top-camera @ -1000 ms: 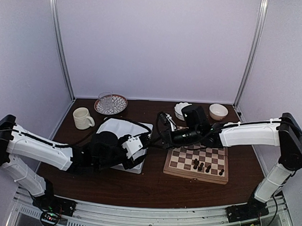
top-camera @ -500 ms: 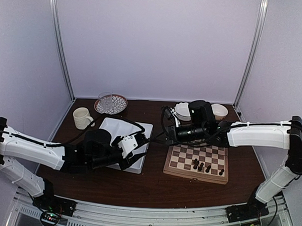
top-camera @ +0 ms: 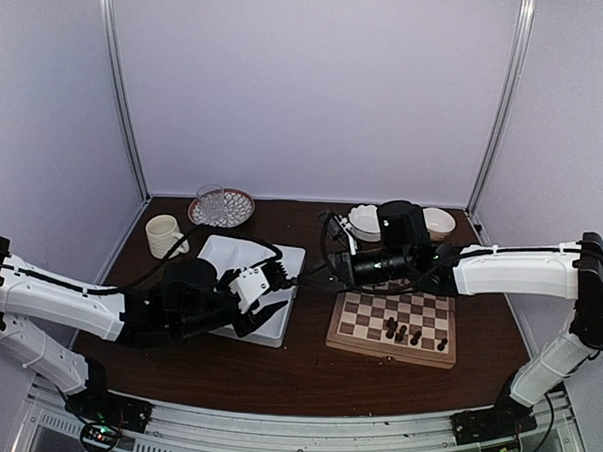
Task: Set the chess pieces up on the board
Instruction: Place the knight at b8.
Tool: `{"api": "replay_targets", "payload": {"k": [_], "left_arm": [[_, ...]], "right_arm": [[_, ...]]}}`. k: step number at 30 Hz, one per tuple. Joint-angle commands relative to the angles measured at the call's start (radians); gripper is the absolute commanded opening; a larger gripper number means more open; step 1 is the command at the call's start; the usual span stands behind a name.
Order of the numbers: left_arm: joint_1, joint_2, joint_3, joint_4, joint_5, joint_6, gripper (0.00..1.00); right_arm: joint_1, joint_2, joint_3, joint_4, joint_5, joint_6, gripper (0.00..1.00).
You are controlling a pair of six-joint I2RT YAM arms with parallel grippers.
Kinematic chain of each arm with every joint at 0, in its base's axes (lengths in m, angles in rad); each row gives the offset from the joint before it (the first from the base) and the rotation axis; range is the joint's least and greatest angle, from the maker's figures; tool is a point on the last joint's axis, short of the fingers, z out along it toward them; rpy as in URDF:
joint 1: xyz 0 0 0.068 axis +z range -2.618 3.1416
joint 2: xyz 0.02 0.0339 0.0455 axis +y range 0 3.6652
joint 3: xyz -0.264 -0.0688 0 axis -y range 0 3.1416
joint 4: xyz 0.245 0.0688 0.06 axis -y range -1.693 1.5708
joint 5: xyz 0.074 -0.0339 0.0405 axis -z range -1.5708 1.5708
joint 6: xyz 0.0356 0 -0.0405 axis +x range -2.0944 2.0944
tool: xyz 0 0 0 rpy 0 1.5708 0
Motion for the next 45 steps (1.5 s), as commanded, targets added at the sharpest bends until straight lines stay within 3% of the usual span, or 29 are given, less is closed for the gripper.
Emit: {"api": "replay_targets", "payload": {"k": [1, 14, 21, 29, 36, 45], "left_arm": [[0.010, -0.017, -0.005, 0.040, -0.042, -0.011, 0.49], [0.011, -0.028, -0.014, 0.051, -0.062, -0.004, 0.07], [0.009, -0.007, 0.019, -0.003, -0.095, 0.005, 0.05], [0.009, 0.002, 0.024, -0.017, -0.085, -0.010, 0.04], [0.010, -0.004, 0.042, -0.053, -0.022, -0.028, 0.02], [0.010, -0.037, 0.034, -0.061, 0.013, -0.045, 0.02]], "right_arm": [[0.010, -0.014, 0.000, 0.038, -0.026, -0.001, 0.00], [0.017, -0.018, 0.006, 0.004, 0.001, -0.020, 0.00], [-0.003, -0.083, 0.047, -0.232, 0.184, -0.130, 0.00], [-0.004, -0.285, 0.109, -0.758, 0.577, -0.287, 0.00], [0.002, -0.452, 0.013, -1.055, 0.754, -0.143, 0.00], [0.021, -0.542, -0.083, -1.214, 0.944, 0.040, 0.00]]}}
